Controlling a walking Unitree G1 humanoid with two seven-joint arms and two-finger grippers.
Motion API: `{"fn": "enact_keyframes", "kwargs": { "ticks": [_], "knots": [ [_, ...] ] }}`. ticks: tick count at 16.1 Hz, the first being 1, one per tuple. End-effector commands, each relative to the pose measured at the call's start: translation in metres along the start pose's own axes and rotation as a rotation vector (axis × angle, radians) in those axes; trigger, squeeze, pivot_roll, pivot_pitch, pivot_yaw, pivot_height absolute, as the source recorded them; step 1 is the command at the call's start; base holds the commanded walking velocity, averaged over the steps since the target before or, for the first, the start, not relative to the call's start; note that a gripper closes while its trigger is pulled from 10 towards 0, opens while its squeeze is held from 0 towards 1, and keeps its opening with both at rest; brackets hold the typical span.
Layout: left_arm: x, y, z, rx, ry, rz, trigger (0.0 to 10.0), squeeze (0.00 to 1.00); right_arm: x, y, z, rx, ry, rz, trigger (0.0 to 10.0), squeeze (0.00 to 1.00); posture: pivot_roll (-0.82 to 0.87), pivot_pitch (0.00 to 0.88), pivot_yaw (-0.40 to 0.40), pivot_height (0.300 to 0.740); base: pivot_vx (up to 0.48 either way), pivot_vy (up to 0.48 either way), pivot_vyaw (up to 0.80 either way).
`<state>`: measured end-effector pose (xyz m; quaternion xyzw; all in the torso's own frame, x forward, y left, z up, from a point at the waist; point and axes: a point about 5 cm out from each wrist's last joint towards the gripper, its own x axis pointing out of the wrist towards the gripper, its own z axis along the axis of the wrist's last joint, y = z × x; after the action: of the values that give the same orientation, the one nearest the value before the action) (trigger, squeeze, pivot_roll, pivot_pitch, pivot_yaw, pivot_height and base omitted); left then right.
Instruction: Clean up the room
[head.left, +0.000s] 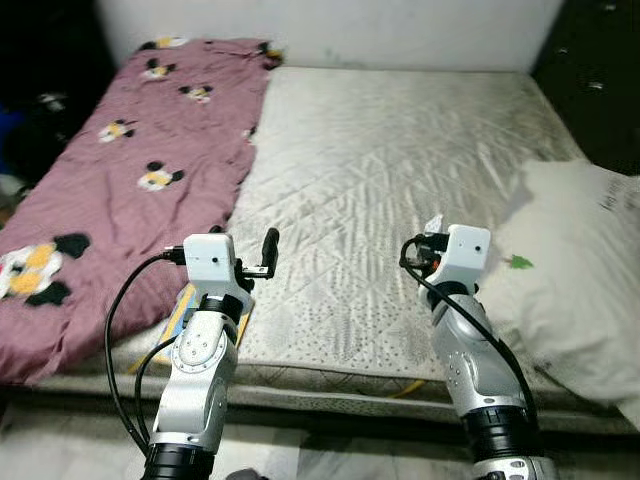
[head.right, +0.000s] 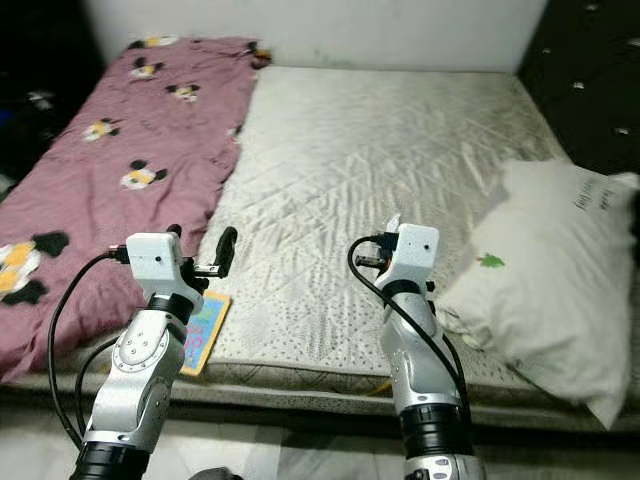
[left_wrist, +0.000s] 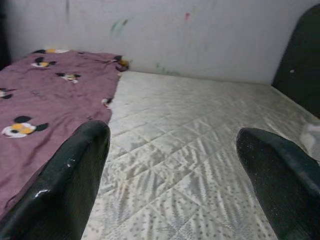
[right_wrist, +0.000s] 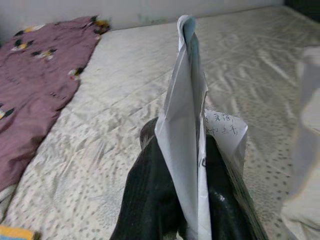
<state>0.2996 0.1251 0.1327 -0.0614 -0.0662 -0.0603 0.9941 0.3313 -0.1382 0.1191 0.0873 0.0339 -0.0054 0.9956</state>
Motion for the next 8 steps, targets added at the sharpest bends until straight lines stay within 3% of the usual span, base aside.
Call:
{"fn": "enact_keyframes", "kwargs": {
  "ticks": [1, 3, 8],
  "knots": [
    [0.001, 0.003, 0.005, 0.013, -0.017, 0.007, 10.0, 0.00, 0.002, 0.006, 0.001, 0.017, -0.005, 0.018, 10.0, 0.00, -0.02, 0.102, 0.003, 0.740, 0.000, 0.465, -0.80],
    [0.002, 0.001, 0.006, 0.013, -0.022, 0.000, 10.0, 0.00, 0.000, 0.008, 0.000, 0.024, -0.008, 0.026, 10.0, 0.00, -0.02, 0.105, 0.007, 0.740, 0.000, 0.465, -0.68],
    [0.005, -0.002, 0.013, -0.002, -0.052, 0.014, 10.0, 0.00, -0.002, 0.003, -0.010, -0.058, 0.033, 0.020, 10.0, 0.00, -0.03, 0.110, 0.004, 0.740, 0.000, 0.439, 0.00]
  ]
}}
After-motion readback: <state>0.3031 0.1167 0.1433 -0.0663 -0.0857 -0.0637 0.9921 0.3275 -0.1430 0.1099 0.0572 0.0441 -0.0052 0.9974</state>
